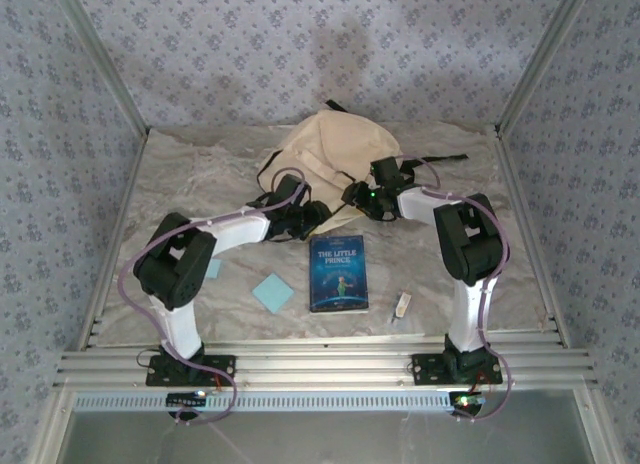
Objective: Pack the student bag
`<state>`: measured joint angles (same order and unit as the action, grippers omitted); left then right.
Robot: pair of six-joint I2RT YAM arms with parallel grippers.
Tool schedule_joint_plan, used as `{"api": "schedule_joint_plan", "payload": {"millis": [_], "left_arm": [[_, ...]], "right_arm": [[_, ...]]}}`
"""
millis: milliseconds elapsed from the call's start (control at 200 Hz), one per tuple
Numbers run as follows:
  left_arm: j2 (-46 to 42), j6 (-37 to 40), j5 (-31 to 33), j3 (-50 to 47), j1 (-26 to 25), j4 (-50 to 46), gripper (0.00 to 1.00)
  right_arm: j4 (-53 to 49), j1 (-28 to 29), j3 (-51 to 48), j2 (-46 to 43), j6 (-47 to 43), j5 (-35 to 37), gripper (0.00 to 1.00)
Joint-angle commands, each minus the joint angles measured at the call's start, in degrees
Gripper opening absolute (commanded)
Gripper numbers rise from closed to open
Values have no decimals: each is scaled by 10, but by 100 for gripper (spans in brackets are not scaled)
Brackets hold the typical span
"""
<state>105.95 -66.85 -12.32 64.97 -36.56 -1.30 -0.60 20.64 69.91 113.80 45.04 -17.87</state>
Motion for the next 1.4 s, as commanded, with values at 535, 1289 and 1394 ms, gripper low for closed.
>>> {"api": "schedule_joint_plan", "payload": {"millis": [535,1289,1394], "left_arm": [[-29,25,18,8,-1,-30,18],[-111,100,60,-84,71,-54,0],[-132,126,72,-99,105,-58,0]], "right_arm": [[-10,1,23,14,-5,11,47],[-13,-25,10,-7,-18,70,0],[-14,-35,6,-9,-22,74,0]]}}
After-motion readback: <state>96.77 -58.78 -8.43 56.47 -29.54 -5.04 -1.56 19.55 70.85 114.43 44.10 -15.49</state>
